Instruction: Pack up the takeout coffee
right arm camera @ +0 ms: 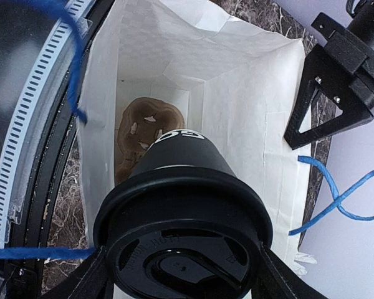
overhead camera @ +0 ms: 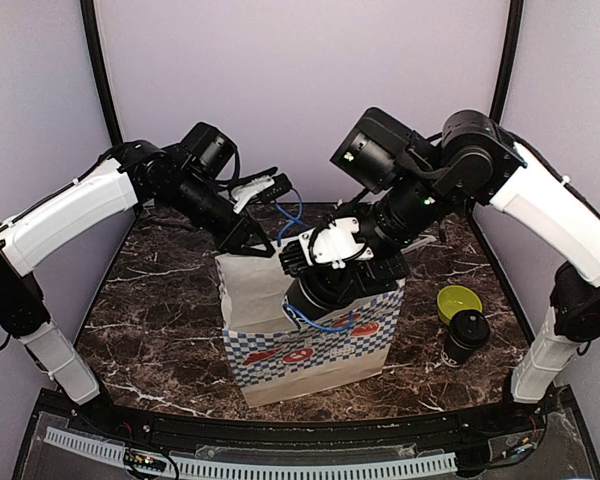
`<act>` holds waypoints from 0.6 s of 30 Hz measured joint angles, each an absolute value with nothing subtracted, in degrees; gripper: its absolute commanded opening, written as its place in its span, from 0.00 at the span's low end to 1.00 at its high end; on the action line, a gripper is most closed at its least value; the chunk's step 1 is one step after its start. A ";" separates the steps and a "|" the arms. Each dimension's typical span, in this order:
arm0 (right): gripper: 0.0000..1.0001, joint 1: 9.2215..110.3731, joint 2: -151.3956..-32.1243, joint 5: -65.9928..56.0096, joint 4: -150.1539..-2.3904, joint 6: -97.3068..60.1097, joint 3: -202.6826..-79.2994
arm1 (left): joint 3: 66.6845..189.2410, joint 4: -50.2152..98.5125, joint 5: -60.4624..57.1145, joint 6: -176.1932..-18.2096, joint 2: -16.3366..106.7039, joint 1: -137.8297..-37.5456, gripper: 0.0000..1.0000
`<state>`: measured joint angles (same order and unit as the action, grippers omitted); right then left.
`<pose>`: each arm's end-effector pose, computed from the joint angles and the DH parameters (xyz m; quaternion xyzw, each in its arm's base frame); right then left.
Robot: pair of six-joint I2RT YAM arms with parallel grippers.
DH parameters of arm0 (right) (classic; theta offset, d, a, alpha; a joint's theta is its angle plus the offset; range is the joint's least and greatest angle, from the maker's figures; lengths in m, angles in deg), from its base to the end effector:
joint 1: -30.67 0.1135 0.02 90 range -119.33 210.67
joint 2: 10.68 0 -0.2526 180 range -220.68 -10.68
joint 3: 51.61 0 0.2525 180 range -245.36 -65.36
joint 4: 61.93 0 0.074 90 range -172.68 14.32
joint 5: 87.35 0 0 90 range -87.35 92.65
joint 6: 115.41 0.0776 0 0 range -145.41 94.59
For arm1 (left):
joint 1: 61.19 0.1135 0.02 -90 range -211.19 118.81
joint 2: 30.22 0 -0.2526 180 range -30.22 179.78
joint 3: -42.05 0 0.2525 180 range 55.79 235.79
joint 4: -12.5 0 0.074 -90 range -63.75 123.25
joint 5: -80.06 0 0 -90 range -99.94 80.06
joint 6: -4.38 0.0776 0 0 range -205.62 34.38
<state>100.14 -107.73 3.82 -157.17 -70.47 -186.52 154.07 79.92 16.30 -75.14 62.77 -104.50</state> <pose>0.1179 0.3104 0.3915 -0.8057 0.5214 0.0498 0.2765 0.2437 -0.2769 0.3407 0.4837 0.7755 -0.3013 0.2719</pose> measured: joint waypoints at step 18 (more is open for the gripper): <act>0.42 105.78 -109.35 15.34 -157.19 -67.67 -182.85 | 158.58 79.46 13.59 -73.83 63.97 -104.69 0.39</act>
<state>105.78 -109.35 15.34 -157.19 -67.67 -182.85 158.58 79.46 13.59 -73.83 63.97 -104.69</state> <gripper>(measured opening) 0.700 0.110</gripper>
